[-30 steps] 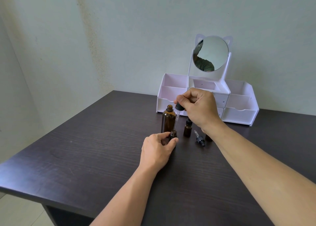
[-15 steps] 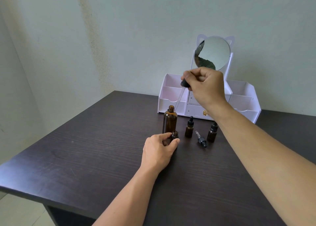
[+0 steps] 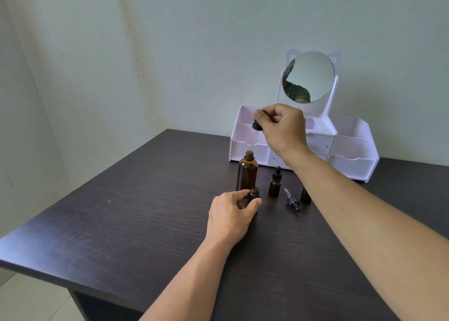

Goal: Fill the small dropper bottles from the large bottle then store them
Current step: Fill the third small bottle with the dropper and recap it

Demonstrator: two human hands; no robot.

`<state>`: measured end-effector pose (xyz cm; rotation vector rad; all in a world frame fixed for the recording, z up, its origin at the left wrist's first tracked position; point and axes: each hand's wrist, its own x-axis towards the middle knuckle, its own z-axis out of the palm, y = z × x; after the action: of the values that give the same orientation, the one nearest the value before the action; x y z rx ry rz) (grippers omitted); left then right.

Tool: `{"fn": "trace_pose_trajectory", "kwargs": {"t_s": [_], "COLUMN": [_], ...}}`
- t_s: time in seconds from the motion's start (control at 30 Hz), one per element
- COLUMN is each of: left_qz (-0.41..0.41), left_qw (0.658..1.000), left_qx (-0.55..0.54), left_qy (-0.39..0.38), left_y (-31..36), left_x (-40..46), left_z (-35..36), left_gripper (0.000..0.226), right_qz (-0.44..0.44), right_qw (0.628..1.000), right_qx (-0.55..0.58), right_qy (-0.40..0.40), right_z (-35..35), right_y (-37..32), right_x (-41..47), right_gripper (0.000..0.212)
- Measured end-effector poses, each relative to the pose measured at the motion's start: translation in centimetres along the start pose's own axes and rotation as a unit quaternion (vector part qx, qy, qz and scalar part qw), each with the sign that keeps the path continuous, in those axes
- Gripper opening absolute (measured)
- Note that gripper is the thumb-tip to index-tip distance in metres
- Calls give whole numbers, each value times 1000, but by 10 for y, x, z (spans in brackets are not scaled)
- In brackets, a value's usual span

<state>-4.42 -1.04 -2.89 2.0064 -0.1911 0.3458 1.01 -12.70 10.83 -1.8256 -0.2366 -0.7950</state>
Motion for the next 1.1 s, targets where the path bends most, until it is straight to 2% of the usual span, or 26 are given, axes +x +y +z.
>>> {"fn": "trace_pose_trajectory", "kwargs": {"t_s": [0.2,0.47,0.73,1.1], "left_qz": [-4,-2,-6,-3], "left_qw": [1000,1000,1000,1000], "left_qx": [6,20,18,14], "left_qy": [-1,-3,-2,-6], "left_y": [1,3,4,1], "left_x": [0,0,0,1], "left_z": [0,-1,-2,-2], "left_gripper": [47,51,51,51], "right_qz": [52,81,52,-21], "right_qw": [998,996,994,984], "right_qx": [-16,-32,-94,-164], "right_qy": [-17,-13,-21,-73], "right_z": [13,19,17,18], "right_y": [22,35,33,25], "right_x": [-11,-17,-16,-20], "right_gripper": [14,18,17,13]}}
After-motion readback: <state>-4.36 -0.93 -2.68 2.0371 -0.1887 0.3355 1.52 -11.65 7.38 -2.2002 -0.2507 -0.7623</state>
